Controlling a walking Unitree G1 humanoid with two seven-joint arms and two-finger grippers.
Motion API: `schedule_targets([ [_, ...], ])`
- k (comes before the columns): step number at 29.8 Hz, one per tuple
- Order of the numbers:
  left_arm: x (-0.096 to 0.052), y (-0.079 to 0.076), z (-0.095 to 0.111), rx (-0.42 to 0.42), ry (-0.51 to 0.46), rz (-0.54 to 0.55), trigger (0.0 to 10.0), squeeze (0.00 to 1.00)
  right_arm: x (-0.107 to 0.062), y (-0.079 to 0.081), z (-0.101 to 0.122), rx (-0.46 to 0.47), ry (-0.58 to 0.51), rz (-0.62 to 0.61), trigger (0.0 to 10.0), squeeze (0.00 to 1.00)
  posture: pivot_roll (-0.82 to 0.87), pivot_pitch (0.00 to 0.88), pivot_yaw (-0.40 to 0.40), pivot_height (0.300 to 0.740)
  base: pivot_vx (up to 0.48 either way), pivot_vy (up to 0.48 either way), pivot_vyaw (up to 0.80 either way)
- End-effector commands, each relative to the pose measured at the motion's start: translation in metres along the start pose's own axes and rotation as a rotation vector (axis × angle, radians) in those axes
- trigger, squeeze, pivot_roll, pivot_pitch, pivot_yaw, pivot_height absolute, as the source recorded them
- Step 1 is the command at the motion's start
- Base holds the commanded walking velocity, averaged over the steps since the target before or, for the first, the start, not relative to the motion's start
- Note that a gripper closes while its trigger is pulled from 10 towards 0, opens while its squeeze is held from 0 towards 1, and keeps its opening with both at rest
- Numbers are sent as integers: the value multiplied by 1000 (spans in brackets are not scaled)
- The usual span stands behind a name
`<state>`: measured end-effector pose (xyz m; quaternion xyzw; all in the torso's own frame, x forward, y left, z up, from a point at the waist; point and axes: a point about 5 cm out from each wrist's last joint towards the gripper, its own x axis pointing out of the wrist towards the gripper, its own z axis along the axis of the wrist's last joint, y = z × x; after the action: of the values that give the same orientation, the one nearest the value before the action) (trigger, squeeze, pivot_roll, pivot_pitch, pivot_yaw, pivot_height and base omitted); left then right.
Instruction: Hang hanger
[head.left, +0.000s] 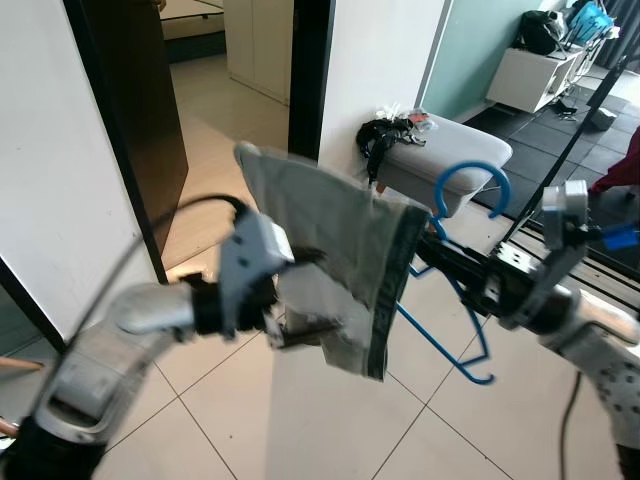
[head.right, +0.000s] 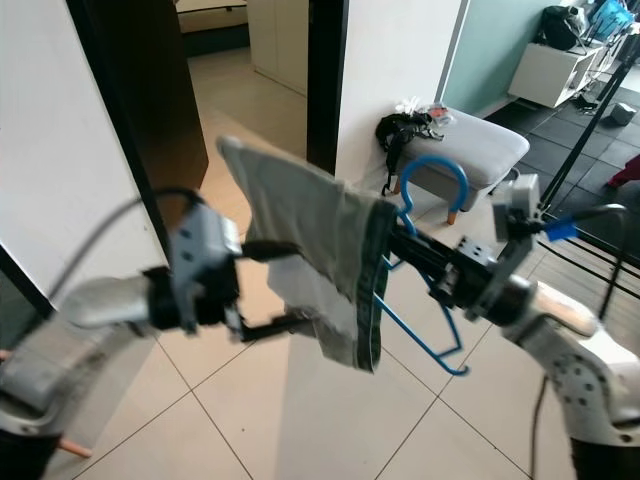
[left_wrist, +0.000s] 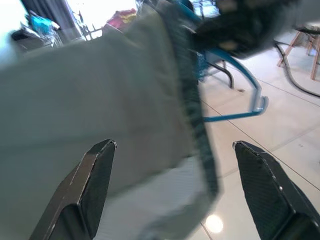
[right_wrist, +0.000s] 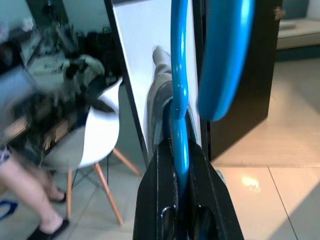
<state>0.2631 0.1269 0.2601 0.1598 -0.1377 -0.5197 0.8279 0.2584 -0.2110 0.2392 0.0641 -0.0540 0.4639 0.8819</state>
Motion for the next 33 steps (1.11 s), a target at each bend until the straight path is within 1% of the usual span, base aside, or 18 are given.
schedule_targets([
  [1,-7,11,15,30,-36,-15,10000,1000,-6,3,-2,10,27,48,10000,0,0,66,-74,740,0,0,0],
  [3,-7,11,15,30,-36,-15,10000,1000,-6,3,-2,10,27,48,10000,0,0,66,-74,740,0,0,0],
  [5,-12,21,29,73,-67,-34,10000,1000,-9,6,-3,15,50,80,10000,0,-3,64,-73,740,0,0,0],
  [6,-12,21,29,73,-67,-34,10000,1000,-9,6,-3,15,50,80,10000,0,-3,64,-73,740,0,0,0],
  [7,-14,26,35,99,-76,-53,10000,0,-9,8,-2,18,56,102,10000,0,-2,62,-71,740,0,0,0],
  [10,-17,31,44,133,-78,-111,10000,0,-7,13,-2,25,63,154,10000,0,0,59,-70,740,0,0,0],
  [12,-17,31,44,133,-78,-111,10000,0,-7,13,-2,25,63,154,10000,0,0,59,-70,740,0,0,0],
  [13,-17,33,46,164,-55,-154,10000,0,-5,16,-1,25,66,187,10000,0,1,57,-69,740,0,0,0],
  [14,-17,33,46,164,-55,-154,10000,0,-5,16,-1,25,66,187,10000,0,1,57,-69,740,0,0,0],
  [15,-17,36,47,209,-19,-202,10000,0,-2,19,0,22,72,228,10000,0,4,50,-64,740,0,0,0],
  [16,-17,36,47,209,-19,-202,10000,0,-2,19,0,22,72,228,10000,0,4,50,-64,740,0,0,0],
  [18,-14,42,52,303,47,-307,10000,0,5,25,3,10,81,302,10000,0,5,44,-61,740,0,0,0],
  [19,-14,42,52,303,47,-307,10000,0,5,25,3,10,81,302,10000,0,5,44,-61,740,0,0,0],
  [21,-10,45,57,359,81,-387,10000,0,9,30,4,4,92,354,10000,0,7,41,-60,740,0,0,0],
  [22,-10,45,57,359,81,-387,10000,0,9,30,4,4,92,354,10000,0,7,41,-60,740,0,0,0],
  [24,-7,44,57,391,133,-463,10000,0,13,33,2,-5,111,387,10000,0,8,39,-56,740,0,0,0],
  [28,-4,42,54,386,180,-533,10000,0,17,33,-1,-15,116,390,10000,0,8,32,-43,740,0,0,0],
  [33,-2,41,50,366,222,-575,10000,0,22,33,-4,-23,114,389,10000,0,9,29,-37,740,0,0,0],
])
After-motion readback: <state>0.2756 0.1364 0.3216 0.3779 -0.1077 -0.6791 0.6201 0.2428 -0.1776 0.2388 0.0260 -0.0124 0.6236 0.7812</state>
